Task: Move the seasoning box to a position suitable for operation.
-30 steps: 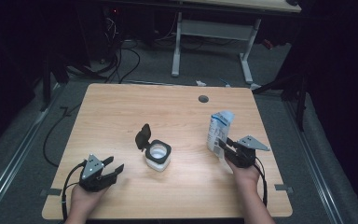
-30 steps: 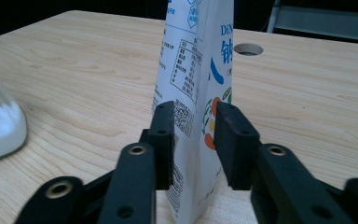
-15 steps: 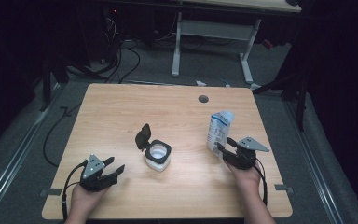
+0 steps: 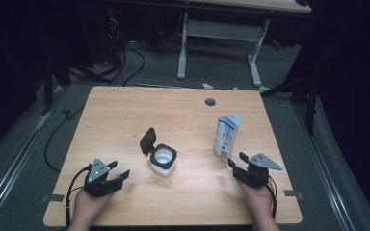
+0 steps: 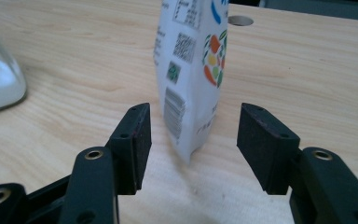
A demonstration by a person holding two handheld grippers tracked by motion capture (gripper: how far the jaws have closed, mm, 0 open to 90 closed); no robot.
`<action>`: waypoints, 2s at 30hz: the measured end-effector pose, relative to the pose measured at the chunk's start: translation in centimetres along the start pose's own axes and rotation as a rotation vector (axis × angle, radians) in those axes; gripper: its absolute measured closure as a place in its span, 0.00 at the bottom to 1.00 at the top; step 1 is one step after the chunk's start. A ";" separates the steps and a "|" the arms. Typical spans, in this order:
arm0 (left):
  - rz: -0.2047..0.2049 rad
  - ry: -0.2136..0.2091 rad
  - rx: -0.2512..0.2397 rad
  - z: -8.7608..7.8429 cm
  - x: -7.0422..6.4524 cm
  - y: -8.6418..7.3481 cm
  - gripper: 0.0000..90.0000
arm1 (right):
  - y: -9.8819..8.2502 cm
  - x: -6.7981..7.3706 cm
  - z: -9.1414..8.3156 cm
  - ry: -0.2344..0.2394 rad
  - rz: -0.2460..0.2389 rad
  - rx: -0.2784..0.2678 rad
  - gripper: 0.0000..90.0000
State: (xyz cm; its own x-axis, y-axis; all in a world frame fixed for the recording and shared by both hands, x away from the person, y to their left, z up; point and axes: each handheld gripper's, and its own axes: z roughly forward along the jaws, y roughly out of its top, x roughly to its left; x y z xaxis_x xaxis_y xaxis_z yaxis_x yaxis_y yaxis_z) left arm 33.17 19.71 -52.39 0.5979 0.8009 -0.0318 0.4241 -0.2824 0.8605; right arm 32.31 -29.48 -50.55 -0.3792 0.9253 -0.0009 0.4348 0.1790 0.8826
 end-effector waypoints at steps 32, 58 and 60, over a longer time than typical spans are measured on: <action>-0.050 0.030 -0.008 0.2 -0.4 0.0 0.53 | 0.2 8.8 3.0 0.147 -0.157 0.015 0.55; -0.119 0.040 0.014 2.1 -1.0 2.1 0.63 | 1.6 12.0 5.9 0.220 -0.168 0.033 0.65; -0.124 0.038 0.011 2.3 -1.0 2.3 0.64 | 1.6 12.1 5.9 0.219 -0.175 0.035 0.65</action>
State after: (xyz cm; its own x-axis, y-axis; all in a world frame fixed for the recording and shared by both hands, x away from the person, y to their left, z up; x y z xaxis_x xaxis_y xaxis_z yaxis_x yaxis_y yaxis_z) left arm 35.13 17.07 -51.52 0.5142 0.8496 -0.1177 0.5003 -0.1857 0.8457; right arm 33.22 -16.06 -51.94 -0.6169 0.7856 -0.0464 0.3737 0.3443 0.8613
